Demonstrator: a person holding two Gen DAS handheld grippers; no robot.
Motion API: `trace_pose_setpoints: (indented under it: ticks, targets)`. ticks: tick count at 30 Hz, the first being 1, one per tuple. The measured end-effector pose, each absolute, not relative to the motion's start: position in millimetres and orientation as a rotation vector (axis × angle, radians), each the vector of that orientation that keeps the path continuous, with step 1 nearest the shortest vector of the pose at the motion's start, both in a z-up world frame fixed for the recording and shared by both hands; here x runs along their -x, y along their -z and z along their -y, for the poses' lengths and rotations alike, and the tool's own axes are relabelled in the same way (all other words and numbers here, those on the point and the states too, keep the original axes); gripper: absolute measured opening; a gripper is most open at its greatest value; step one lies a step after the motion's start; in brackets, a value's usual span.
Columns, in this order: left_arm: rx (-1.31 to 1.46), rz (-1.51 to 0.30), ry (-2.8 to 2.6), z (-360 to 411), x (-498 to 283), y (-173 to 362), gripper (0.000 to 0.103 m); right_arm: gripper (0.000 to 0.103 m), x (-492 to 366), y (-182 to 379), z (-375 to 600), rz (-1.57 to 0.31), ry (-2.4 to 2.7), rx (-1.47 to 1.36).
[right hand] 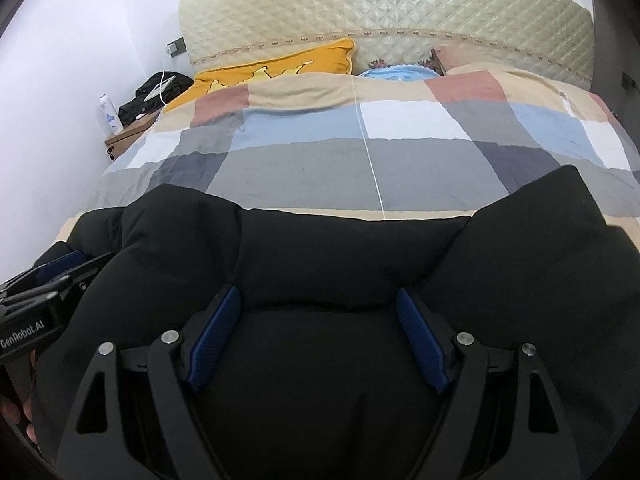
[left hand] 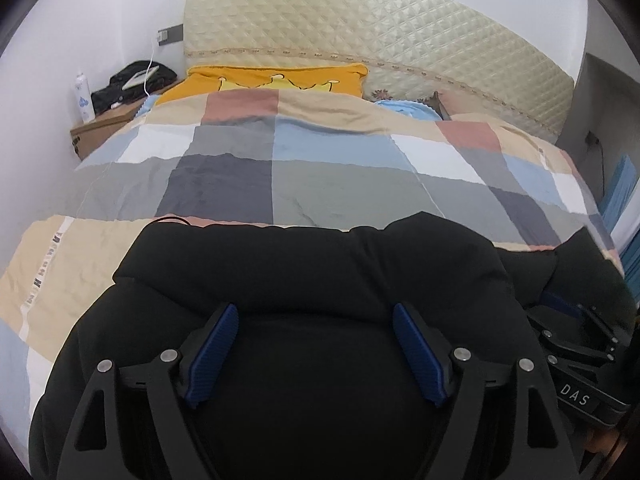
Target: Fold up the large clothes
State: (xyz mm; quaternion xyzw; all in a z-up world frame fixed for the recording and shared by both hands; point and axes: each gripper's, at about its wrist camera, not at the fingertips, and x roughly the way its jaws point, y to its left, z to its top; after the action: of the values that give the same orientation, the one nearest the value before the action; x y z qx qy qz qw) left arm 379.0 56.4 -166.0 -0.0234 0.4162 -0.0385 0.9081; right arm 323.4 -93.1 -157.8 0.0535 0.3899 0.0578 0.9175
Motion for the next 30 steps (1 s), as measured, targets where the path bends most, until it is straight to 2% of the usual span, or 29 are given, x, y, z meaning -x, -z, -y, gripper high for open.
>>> trace_pose_setpoints:
  ticks: [5,10,14,19,21,30]
  targets:
    - [0.022,-0.877,0.098,-61.2,-367.1,156.1,0.079,0.081,-310.2,149.6,97.9,-0.798,-0.161,-0.127]
    - [-0.080,-0.784,0.084,-76.7,-336.1,129.8,0.079,0.081,-275.4,118.2,122.3,-0.715,-0.175,-0.150]
    - [-0.073,-0.785,0.079,-94.9,-327.9,127.8,0.079,0.081,-259.9,109.6,147.0,-0.691,-0.110,-0.108]
    - [-0.075,-0.817,0.102,-103.5,-325.3,148.1,0.082,0.081,-260.2,131.9,190.6,-0.757,-0.068,-0.199]
    - [-0.035,-0.817,0.115,-108.9,-324.7,154.4,0.086,0.081,-262.0,143.3,193.8,-0.775,-0.066,-0.196]
    - [0.039,-0.772,0.143,-113.4,-318.9,172.6,0.089,0.084,-264.1,166.2,179.7,-0.752,-0.062,-0.137]
